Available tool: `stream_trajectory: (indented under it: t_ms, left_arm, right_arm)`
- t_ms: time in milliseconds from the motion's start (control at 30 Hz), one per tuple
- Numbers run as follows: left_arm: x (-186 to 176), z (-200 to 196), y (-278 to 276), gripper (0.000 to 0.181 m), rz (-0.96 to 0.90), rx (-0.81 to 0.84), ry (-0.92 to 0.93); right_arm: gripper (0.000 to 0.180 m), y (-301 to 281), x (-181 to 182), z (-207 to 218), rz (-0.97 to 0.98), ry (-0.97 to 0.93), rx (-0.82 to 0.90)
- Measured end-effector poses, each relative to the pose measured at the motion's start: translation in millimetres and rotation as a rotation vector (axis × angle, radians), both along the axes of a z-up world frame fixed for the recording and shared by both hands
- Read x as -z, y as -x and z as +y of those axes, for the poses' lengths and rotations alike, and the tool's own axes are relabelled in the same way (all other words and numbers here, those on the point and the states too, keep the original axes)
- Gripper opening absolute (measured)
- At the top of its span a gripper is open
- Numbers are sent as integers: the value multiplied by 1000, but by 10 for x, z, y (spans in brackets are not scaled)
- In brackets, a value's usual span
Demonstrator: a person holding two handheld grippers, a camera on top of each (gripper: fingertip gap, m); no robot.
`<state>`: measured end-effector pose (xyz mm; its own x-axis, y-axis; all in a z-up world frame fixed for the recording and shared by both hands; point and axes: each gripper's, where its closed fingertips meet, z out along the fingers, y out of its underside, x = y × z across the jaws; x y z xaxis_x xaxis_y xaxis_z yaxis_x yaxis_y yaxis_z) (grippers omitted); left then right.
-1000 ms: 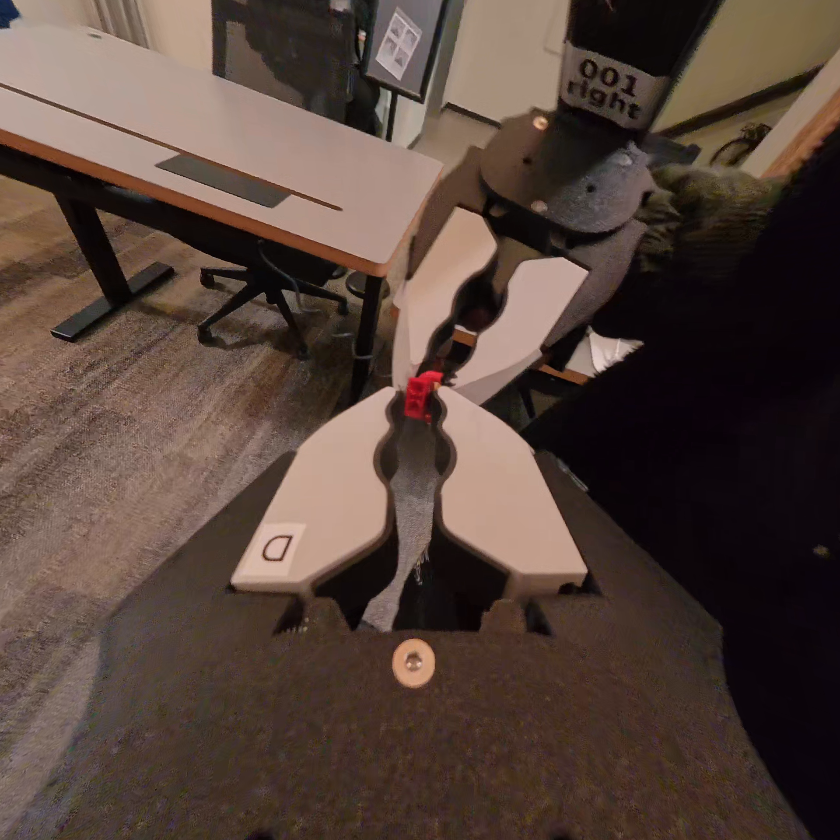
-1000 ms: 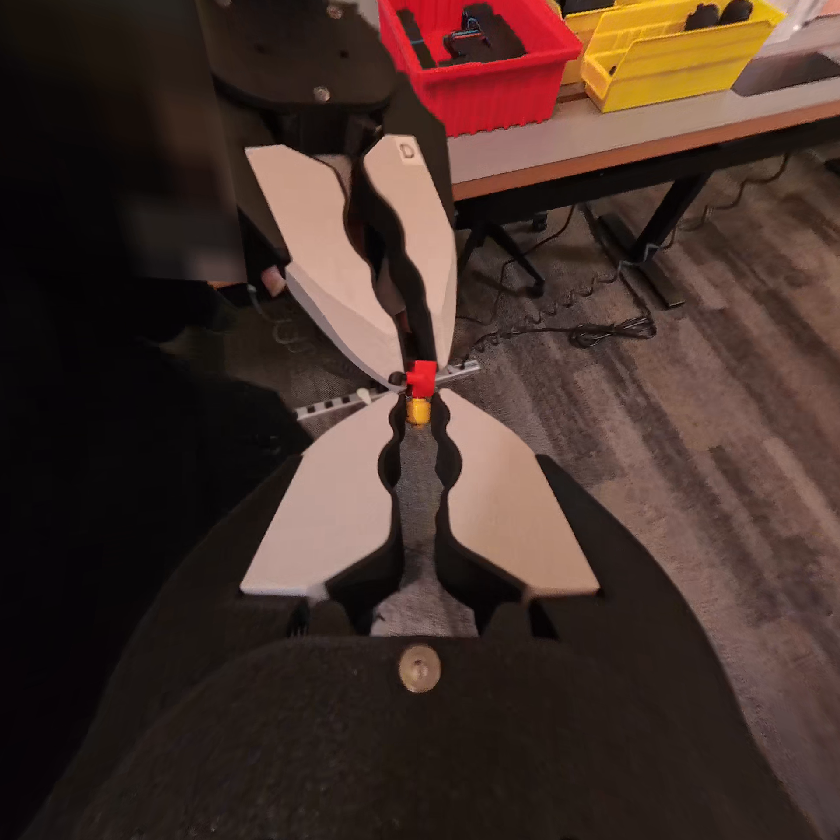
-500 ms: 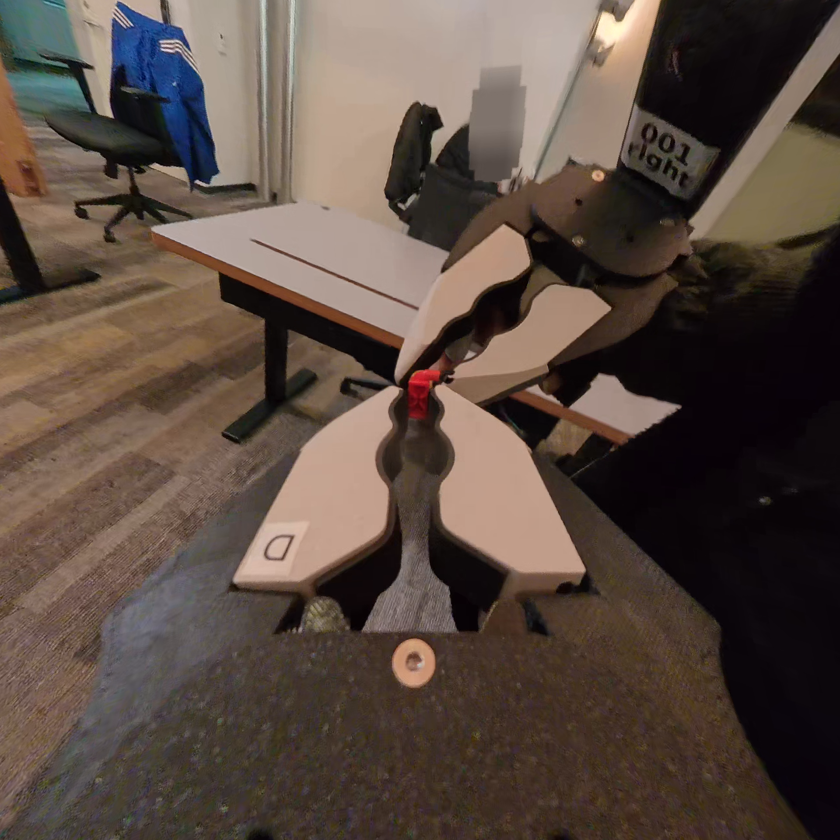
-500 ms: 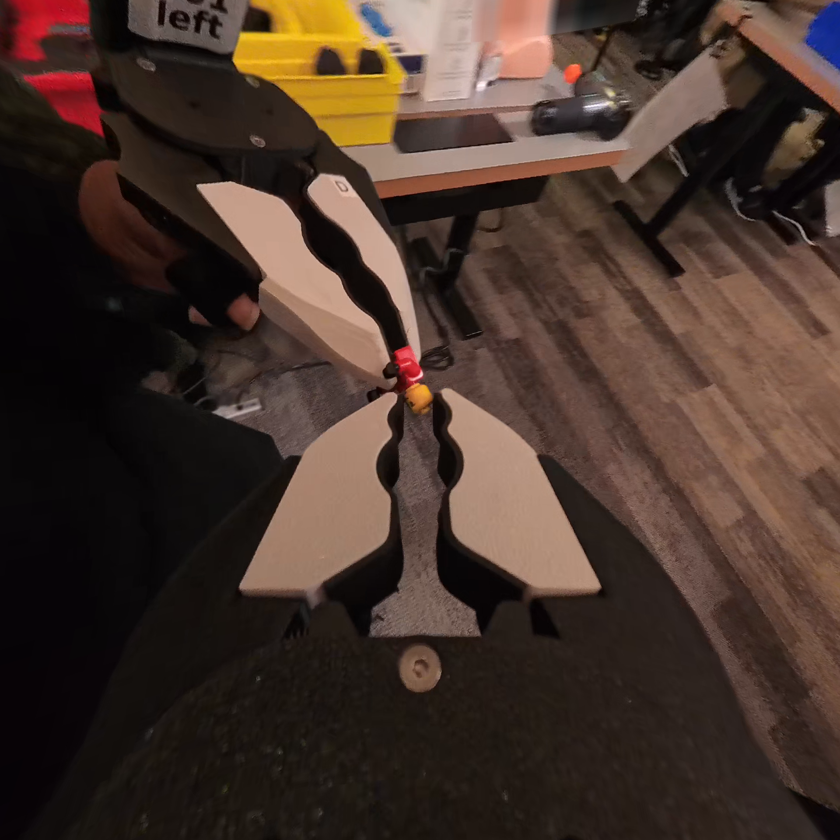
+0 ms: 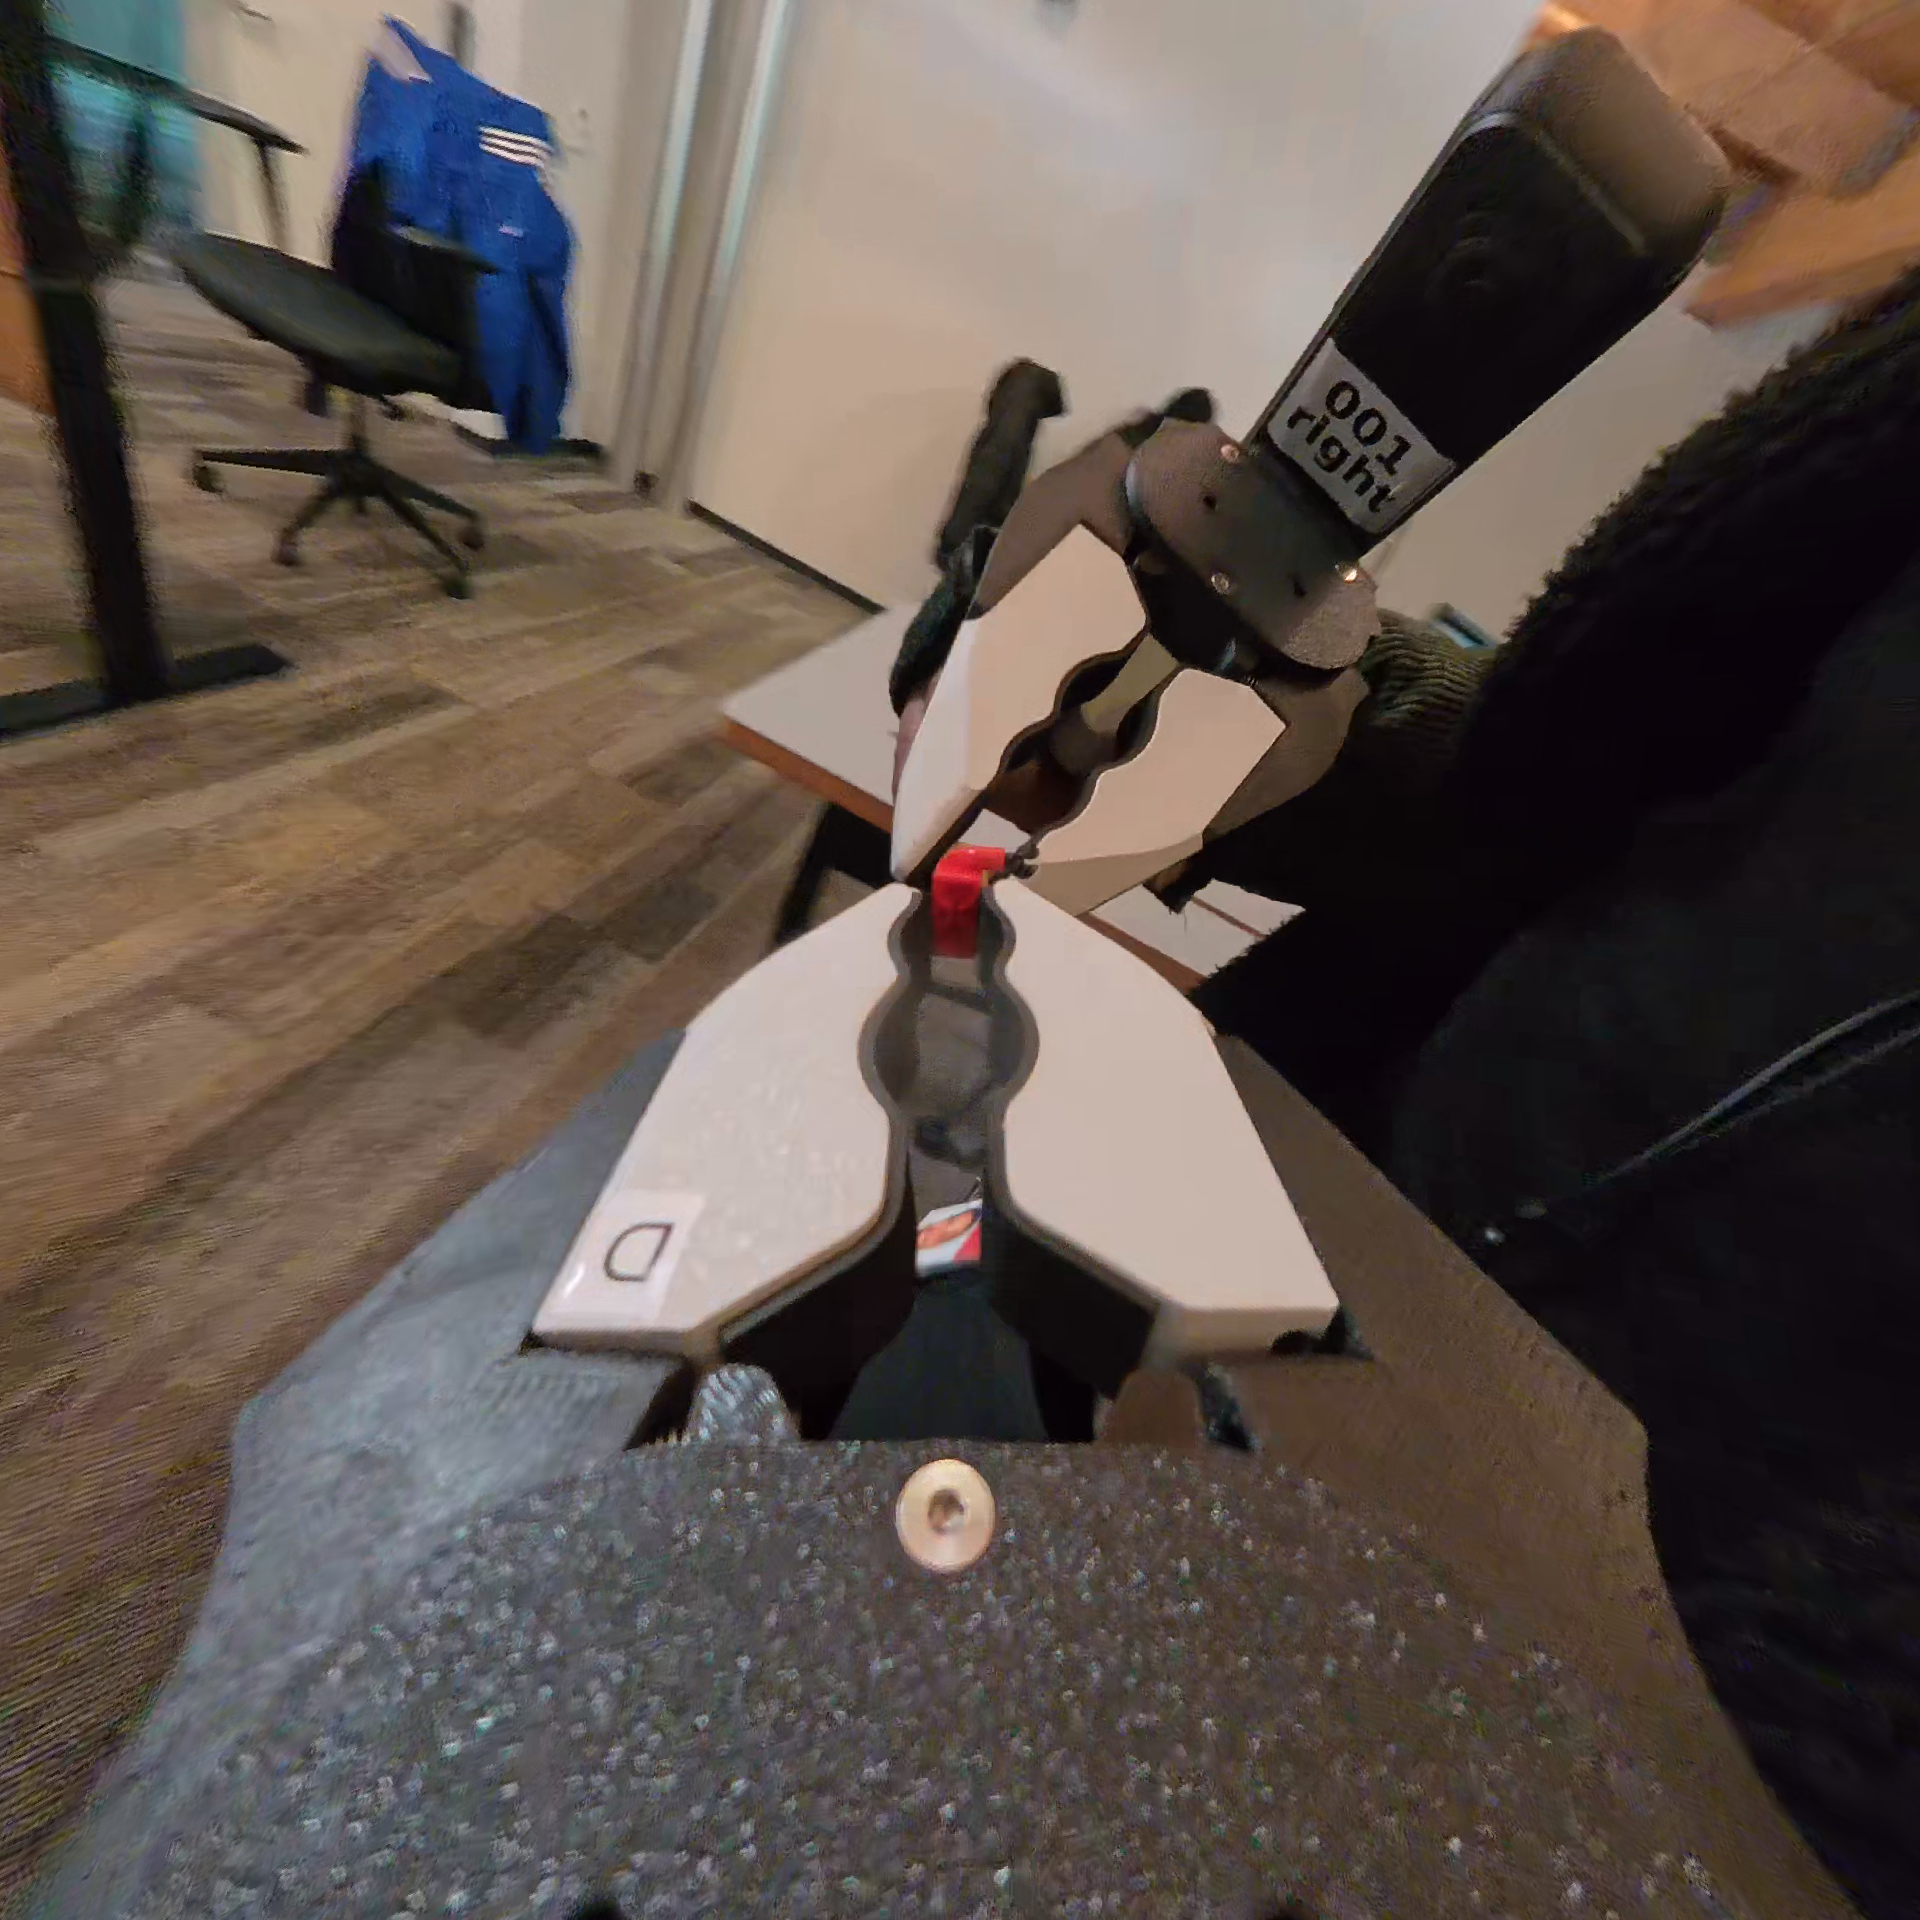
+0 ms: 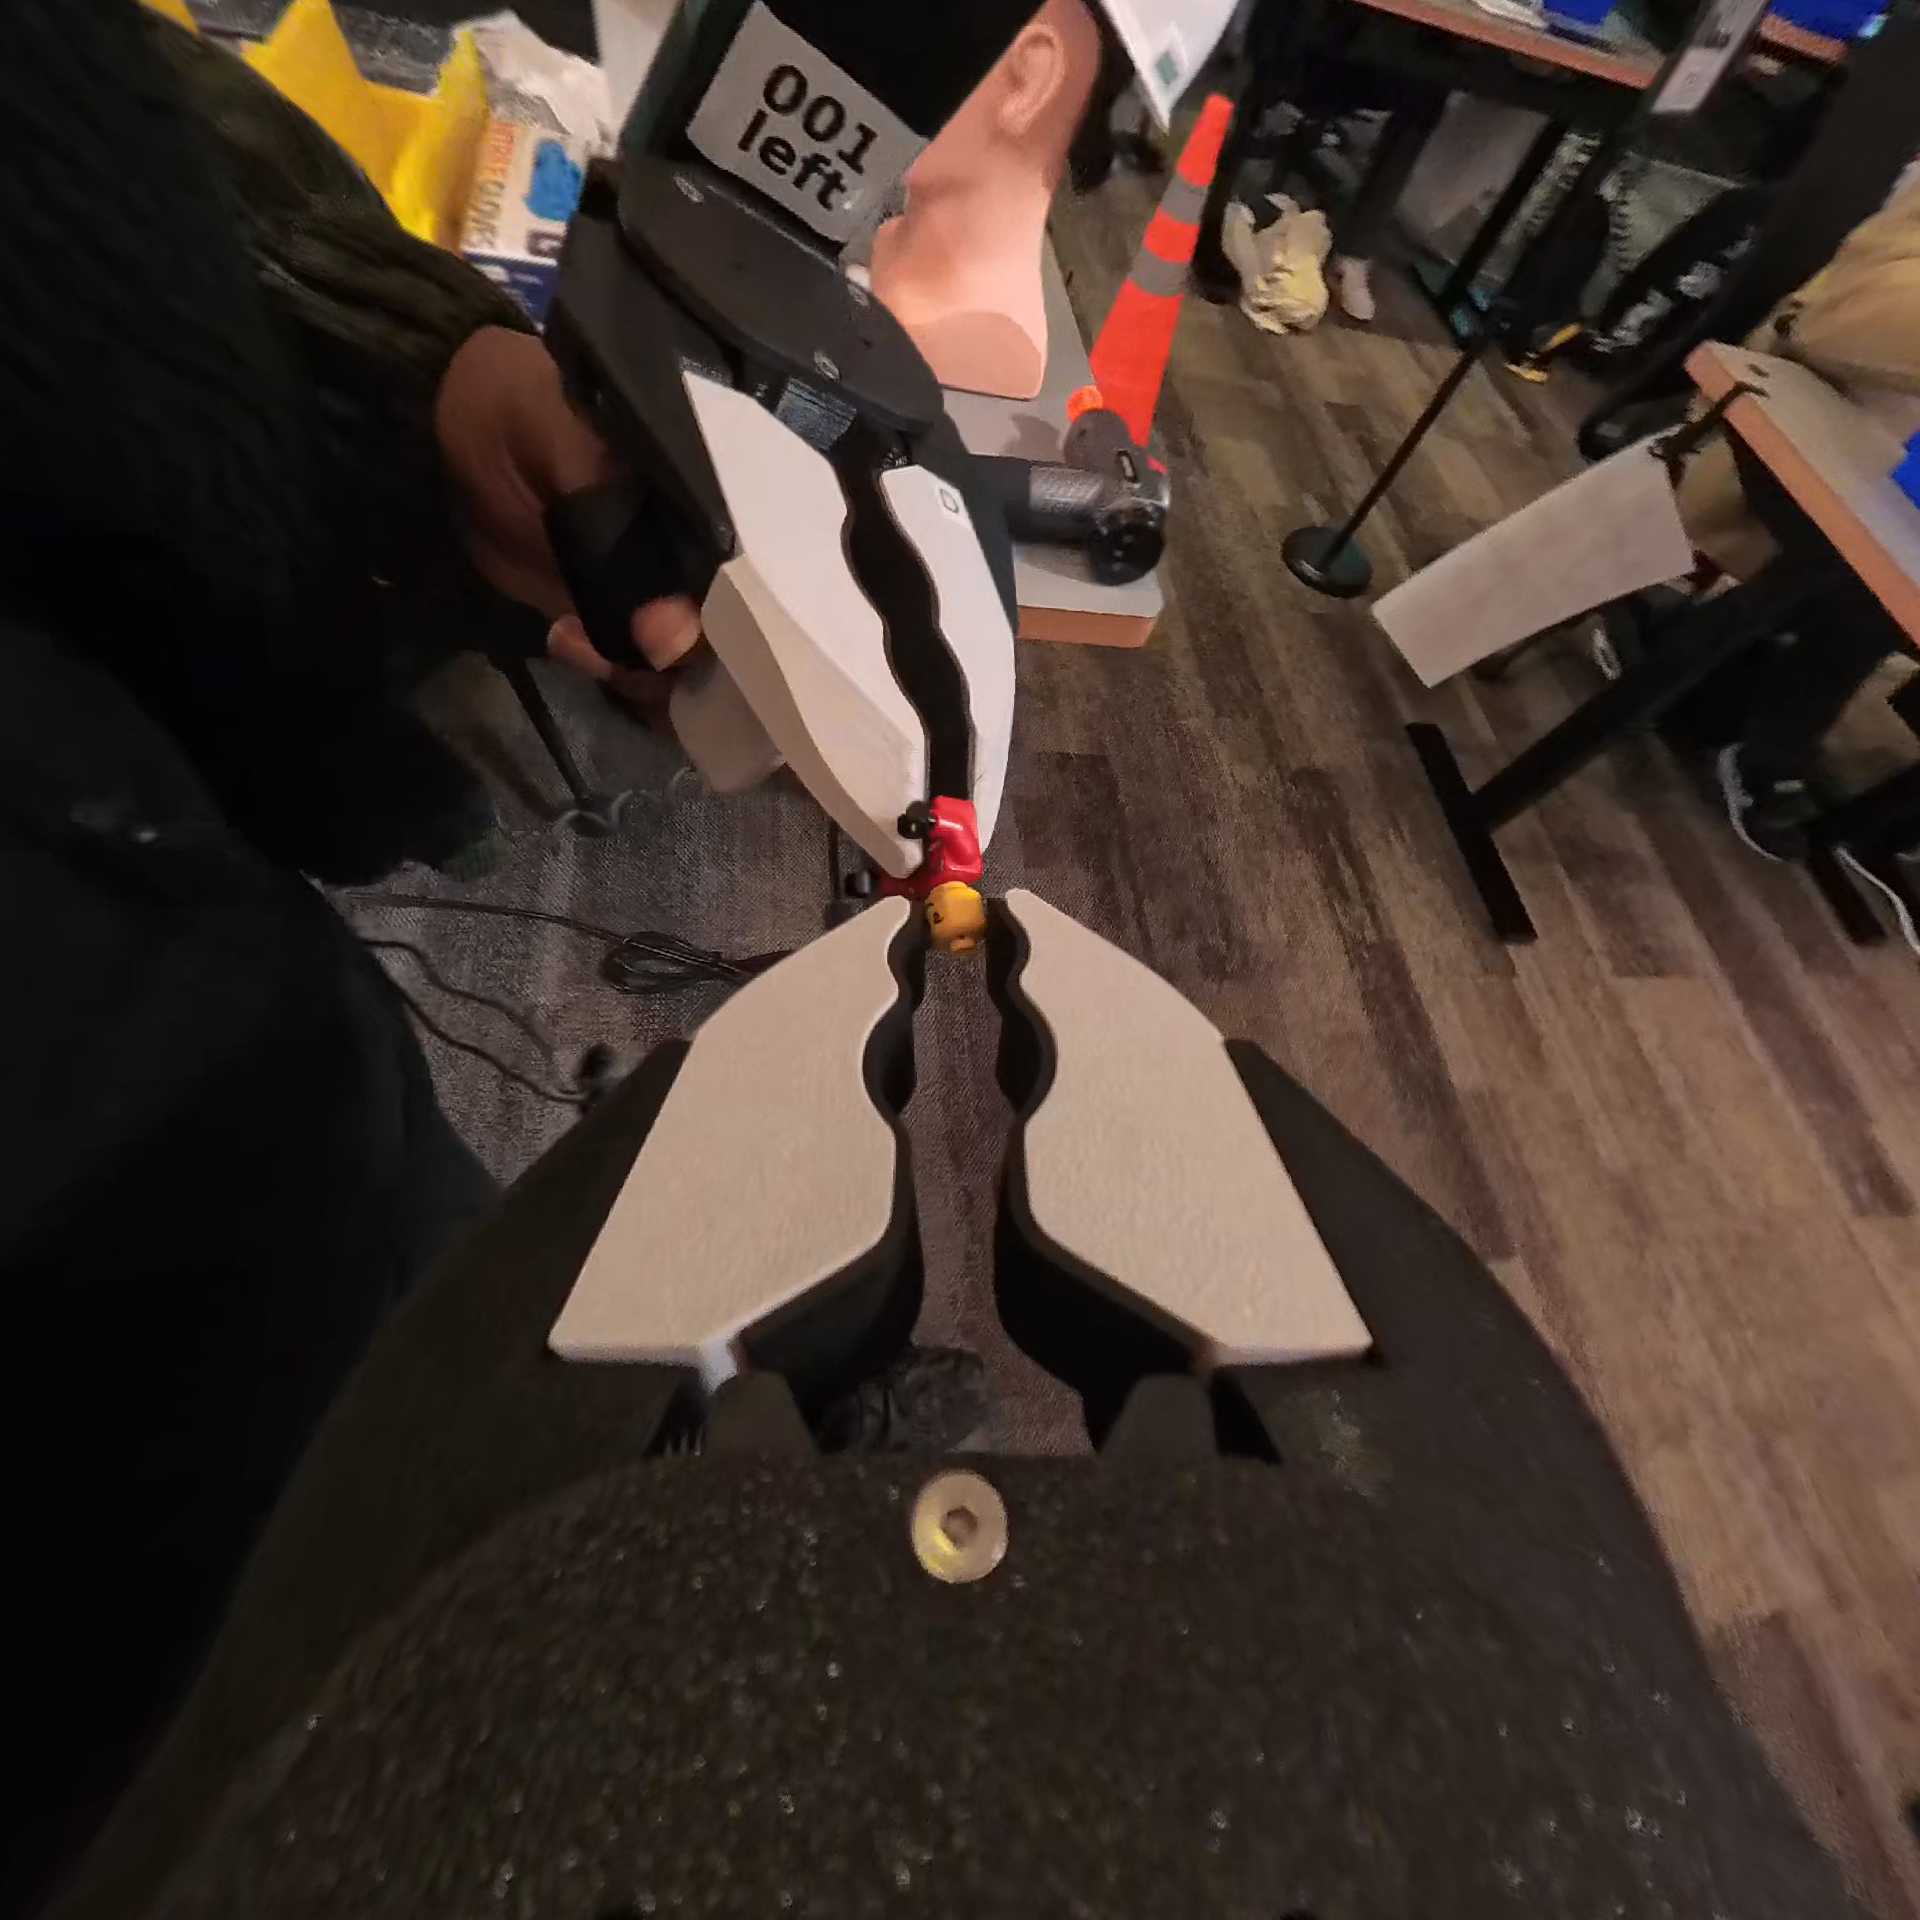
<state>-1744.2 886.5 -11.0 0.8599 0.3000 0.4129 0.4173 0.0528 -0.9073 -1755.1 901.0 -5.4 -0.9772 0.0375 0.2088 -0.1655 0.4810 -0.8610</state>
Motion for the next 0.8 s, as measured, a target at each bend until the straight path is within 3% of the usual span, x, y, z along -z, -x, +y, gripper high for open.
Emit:
stream_trajectory:
  t_ms: [100,267,467,633,800]
  left_arm:
    - [64,-465,1225,9,-2,-160,33]
    - [-196,-1589,2804,11,49,-545,111]
    - [-229,-3289,4107,11,107,-892,158]
    - [-38,-4896,5085,11,139,-1048,117]
    - [-380,-6494,5739,10,145,-1233,131]
  right_arm:
    - [10,1083,49,-419,-50,-1,-95]
    - [10,2620,-193,-1592,-54,-26,-325]
    - [10,3957,-177,-3325,-18,-31,-573]
    - [11,4963,1,-4957,16,-69,-678]
    - [11,5657,-379,-6567,50,-51,-794]
